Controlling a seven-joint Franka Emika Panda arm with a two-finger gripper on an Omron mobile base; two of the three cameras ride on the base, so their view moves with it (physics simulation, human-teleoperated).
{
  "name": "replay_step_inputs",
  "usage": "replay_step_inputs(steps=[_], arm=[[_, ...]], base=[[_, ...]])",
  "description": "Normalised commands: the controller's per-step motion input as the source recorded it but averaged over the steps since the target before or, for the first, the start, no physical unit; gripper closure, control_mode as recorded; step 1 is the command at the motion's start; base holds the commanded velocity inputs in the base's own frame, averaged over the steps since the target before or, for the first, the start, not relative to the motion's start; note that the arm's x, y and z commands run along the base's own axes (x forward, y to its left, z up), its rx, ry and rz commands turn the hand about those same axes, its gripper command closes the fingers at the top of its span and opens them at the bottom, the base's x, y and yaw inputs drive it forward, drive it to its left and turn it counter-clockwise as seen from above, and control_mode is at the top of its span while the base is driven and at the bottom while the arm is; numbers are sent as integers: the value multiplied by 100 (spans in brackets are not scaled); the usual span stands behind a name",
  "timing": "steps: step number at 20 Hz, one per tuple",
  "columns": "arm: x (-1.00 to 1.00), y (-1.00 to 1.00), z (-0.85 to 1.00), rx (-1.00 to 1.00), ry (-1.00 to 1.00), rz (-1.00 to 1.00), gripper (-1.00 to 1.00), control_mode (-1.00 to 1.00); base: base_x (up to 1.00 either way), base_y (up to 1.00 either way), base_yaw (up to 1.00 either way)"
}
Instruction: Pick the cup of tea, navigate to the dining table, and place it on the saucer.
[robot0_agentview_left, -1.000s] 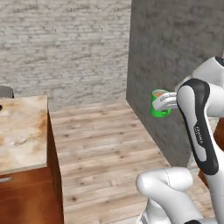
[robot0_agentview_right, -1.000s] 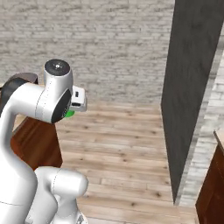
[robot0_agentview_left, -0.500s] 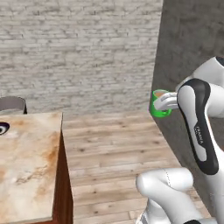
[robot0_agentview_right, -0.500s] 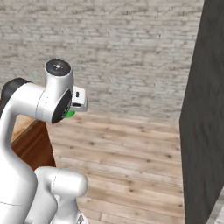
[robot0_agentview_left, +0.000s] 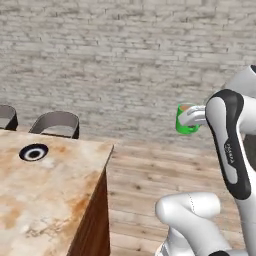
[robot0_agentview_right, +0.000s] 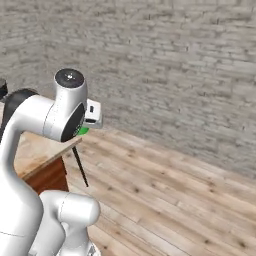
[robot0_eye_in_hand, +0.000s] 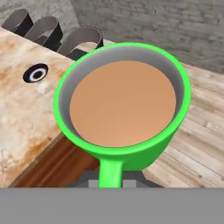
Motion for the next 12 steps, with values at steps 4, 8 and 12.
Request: replay_step_inputs(steps=[4, 8, 12], arm=[[0, 0, 0, 0, 0, 0, 100, 100], [0, 0, 0, 0, 0, 0, 100, 100], [0, 0, 0, 0, 0, 0, 100, 100]], base=[[79, -1, 84], [53, -1, 87], [20, 1, 88]])
